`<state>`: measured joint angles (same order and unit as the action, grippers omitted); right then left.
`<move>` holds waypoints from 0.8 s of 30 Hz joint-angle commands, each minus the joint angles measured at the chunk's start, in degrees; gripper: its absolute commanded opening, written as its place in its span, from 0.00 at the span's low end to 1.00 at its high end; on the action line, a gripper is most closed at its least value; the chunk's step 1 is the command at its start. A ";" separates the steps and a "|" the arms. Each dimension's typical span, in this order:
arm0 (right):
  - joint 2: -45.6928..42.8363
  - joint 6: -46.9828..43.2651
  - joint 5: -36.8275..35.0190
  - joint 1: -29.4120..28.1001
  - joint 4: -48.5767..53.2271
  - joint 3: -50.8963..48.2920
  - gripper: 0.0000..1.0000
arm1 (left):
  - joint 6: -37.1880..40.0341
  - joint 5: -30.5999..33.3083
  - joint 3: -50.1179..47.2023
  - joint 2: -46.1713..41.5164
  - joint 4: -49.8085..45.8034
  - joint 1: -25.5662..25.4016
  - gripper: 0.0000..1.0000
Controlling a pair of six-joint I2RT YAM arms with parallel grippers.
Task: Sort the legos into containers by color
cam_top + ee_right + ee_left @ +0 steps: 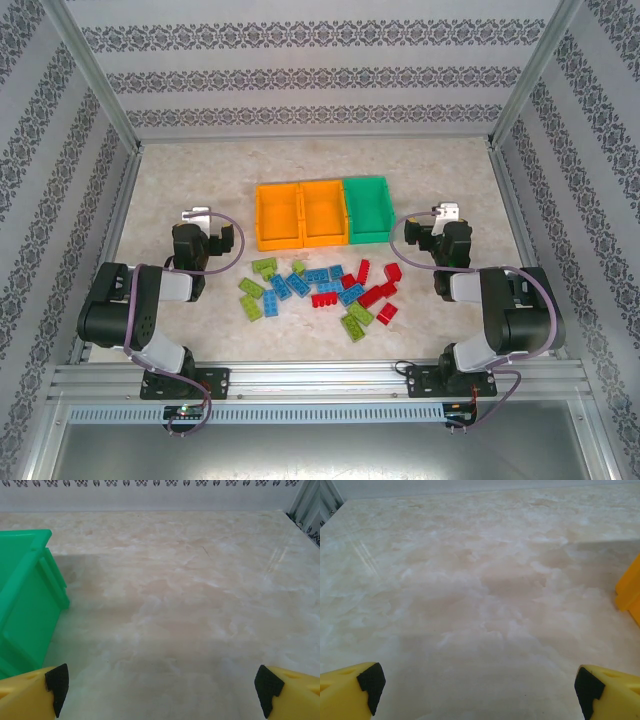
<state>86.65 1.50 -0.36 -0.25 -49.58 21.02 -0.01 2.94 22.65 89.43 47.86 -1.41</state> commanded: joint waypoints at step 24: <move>-9.67 12.41 6.73 -7.89 82.37 34.37 0.85 | -17.23 -8.59 25.84 -14.22 -60.12 -1.18 0.92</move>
<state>77.60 11.46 3.55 -4.80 13.13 54.19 -12.75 -1.08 47.35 75.99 -0.12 -1.72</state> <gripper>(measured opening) 0.848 0.926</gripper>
